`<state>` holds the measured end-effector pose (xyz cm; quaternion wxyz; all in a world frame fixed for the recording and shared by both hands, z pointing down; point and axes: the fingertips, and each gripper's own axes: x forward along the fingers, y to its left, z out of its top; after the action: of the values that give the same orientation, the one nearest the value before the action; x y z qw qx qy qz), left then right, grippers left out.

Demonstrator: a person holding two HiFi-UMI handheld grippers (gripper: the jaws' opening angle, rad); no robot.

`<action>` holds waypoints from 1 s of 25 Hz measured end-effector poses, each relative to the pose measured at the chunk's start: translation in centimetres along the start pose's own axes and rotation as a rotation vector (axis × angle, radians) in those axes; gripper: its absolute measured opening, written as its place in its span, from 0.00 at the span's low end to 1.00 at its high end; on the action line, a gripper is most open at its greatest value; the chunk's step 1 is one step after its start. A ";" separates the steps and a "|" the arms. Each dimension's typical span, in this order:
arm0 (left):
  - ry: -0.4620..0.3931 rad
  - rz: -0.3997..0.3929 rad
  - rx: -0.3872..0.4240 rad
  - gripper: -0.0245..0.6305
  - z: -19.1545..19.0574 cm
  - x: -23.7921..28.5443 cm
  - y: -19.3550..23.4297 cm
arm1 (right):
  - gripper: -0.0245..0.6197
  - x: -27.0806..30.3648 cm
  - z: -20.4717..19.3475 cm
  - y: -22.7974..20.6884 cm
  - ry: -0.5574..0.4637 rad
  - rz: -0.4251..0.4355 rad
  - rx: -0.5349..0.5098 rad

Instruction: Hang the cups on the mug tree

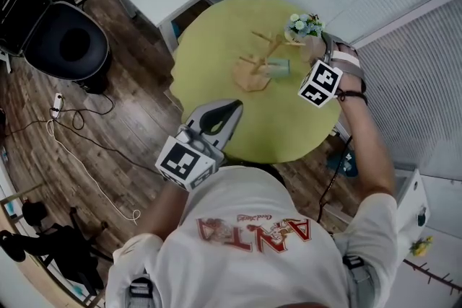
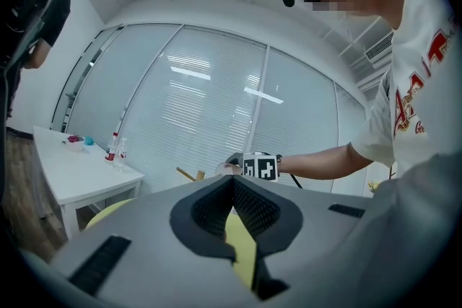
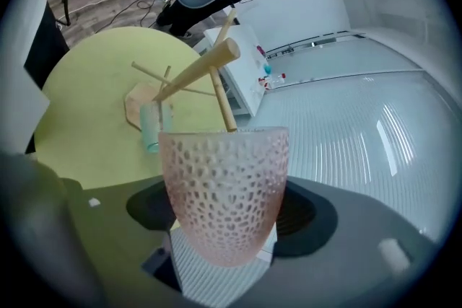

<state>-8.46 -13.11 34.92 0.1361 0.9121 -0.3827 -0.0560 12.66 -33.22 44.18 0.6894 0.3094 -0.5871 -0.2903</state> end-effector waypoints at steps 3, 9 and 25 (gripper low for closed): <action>-0.002 0.000 -0.009 0.05 0.0 -0.4 0.3 | 0.60 0.2 0.6 0.4 0.058 0.001 -0.104; -0.002 -0.004 -0.025 0.05 -0.5 -0.9 0.8 | 0.60 0.7 1.1 0.5 0.153 -0.022 -0.228; -0.012 0.009 -0.065 0.05 -0.8 -2.2 2.6 | 0.60 1.2 2.4 1.1 0.328 -0.069 -0.348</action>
<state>-11.63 -13.18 36.40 0.1636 0.9050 -0.3858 -0.0732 10.51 -33.60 46.04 0.8083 0.2487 -0.3973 -0.3563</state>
